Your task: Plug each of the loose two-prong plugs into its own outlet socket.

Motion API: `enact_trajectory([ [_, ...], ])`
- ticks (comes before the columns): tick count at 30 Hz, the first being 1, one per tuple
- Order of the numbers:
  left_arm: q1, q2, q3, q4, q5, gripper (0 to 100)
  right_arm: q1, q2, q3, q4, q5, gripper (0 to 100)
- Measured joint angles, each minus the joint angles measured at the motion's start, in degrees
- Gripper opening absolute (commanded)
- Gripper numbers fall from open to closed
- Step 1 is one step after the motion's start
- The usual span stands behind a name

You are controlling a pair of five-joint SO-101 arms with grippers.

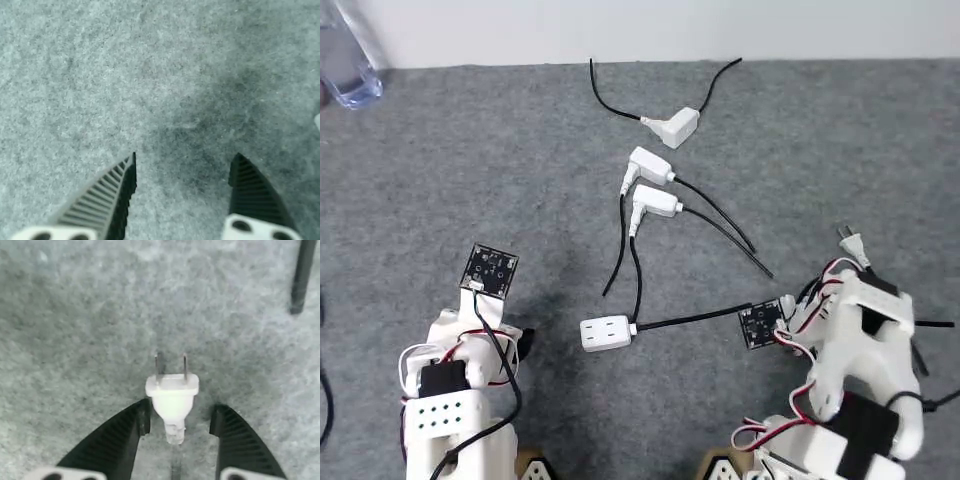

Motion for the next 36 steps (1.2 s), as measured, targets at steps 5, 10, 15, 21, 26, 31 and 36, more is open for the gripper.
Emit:
enact_trajectory([
  [5,0.0,0.0,0.0,0.0,0.0,28,-1.0,0.8,-0.8,0.6,0.0,20.5],
  [10,0.0,0.0,0.0,-0.1,0.0,28,-3.2,1.1,-1.9,3.1,-0.2,20.5],
  [15,0.0,0.0,0.0,-0.6,0.0,28,-4.5,1.1,-1.9,3.3,-3.7,20.4],
  [21,0.0,0.0,0.0,-0.6,0.0,28,-4.5,1.1,-2.5,5.2,-4.1,20.3],
  [26,0.0,0.0,0.0,-0.6,0.0,28,-4.6,1.5,-2.7,5.3,-3.5,17.7],
  [31,0.0,0.0,0.0,-0.6,0.0,28,-5.1,1.5,-2.9,5.8,-1.7,11.9],
  [36,0.0,0.0,0.0,-0.6,0.0,28,-6.1,1.6,-2.9,5.8,-0.5,11.4],
])
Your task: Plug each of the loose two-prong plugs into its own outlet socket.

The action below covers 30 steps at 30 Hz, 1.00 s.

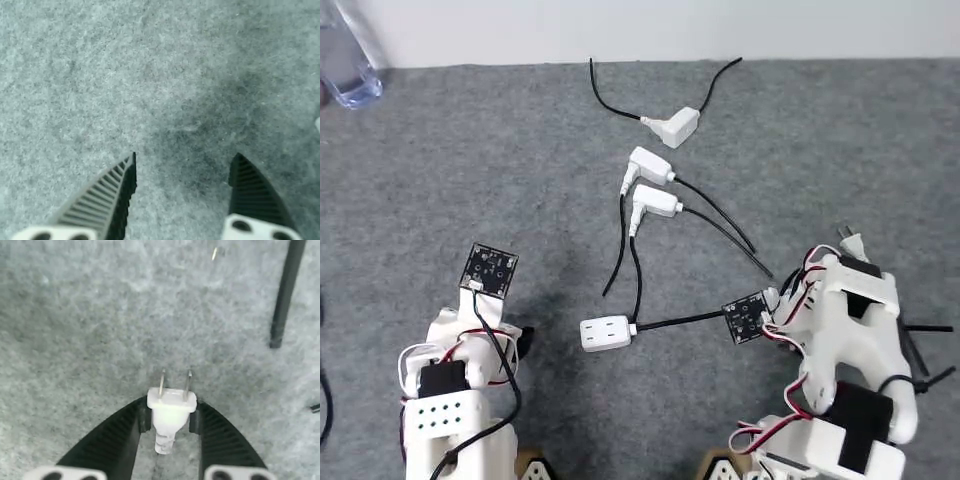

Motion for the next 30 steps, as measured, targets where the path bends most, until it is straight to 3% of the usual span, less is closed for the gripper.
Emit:
enact_trajectory([
  [3,0.0,0.0,0.0,0.0,0.0,28,0.0,0.0,0.0,0.0,0.0,10.1],
  [6,0.0,0.0,0.0,0.0,0.0,28,0.0,0.0,-0.1,0.2,0.0,0.2],
  [9,0.0,0.0,0.0,0.0,0.0,28,-0.3,0.2,-0.1,0.2,0.1,4.3],
  [24,0.0,0.0,0.0,0.0,0.0,28,-0.6,0.3,-0.1,0.2,0.0,0.8],
  [30,0.0,0.0,0.0,0.0,0.0,28,-1.0,0.4,0.0,-0.7,-9.4,0.8],
])
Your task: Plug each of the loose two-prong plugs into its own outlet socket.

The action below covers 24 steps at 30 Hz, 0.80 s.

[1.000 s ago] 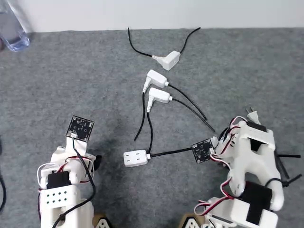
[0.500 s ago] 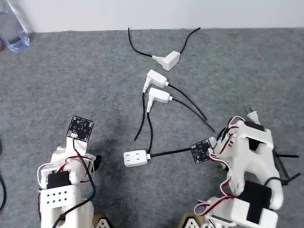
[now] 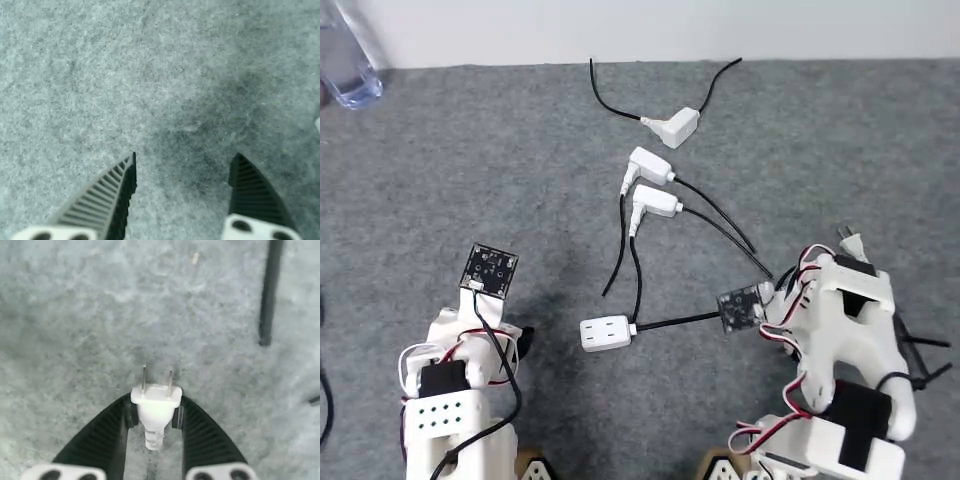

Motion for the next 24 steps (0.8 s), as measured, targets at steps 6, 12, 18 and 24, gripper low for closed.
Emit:
enact_trajectory([
  [6,0.0,0.0,0.0,0.0,0.0,28,-0.6,-0.3,1.1,-4.8,-16.1,0.8],
  [12,0.0,0.0,0.0,0.0,0.0,28,-4.1,-0.2,0.2,-1.1,-18.3,0.8],
  [18,0.0,0.0,0.0,-0.9,0.1,29,-9.6,0.5,-3.5,9.8,-15.6,0.8],
  [24,5.0,0.0,0.0,-4.7,7.4,28,-13.9,0.5,-9.5,22.9,-12.7,0.8],
])
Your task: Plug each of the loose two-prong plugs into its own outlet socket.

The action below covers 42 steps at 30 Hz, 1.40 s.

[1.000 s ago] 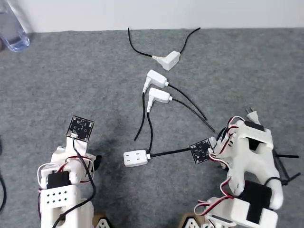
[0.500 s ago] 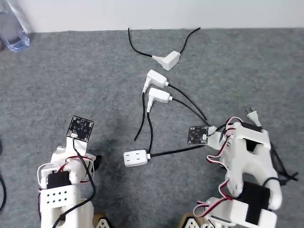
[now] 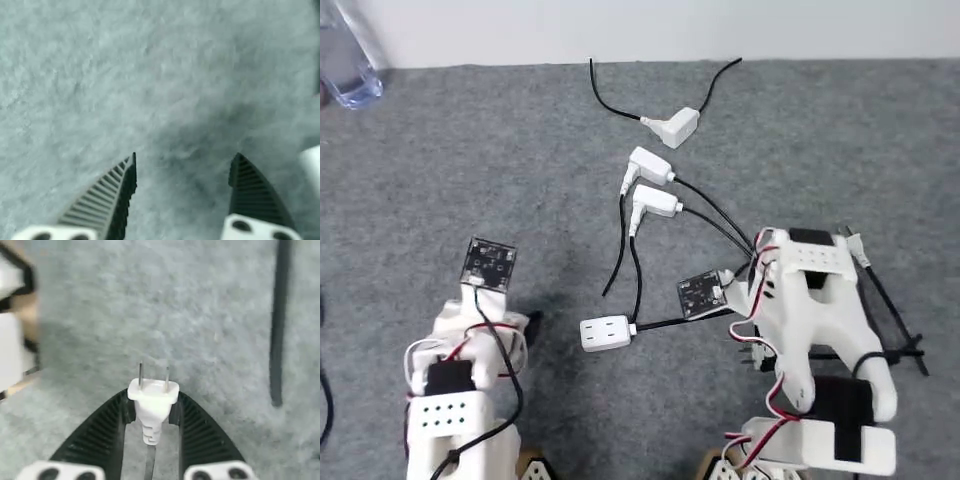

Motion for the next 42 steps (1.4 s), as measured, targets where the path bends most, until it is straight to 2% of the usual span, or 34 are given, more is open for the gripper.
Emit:
enact_trajectory([
  [4,9.5,0.0,0.0,-1.6,5.2,28,-2.6,0.0,-4.5,6.2,-1.8,0.8],
  [12,27.3,0.0,0.0,-10.0,19.8,29,-6.8,0.0,-16.0,15.4,-9.0,0.8],
  [17,35.0,0.0,0.0,-16.1,29.3,29,-10.2,0.0,-21.0,18.3,-12.9,0.8],
  [21,37.4,0.0,0.0,-21.2,38.6,29,-15.1,0.0,-22.9,18.4,-16.7,0.8],
  [24,37.5,0.0,0.1,-22.9,42.4,29,-19.3,0.0,-24.3,18.4,-19.8,0.8],
  [31,39.3,0.0,3.5,-23.6,43.5,29,-25.1,0.0,-27.6,18.4,-26.4,0.8],
  [42,39.6,0.0,4.7,-25.7,43.3,29,-26.5,0.0,-29.8,18.7,-32.7,0.8],
])
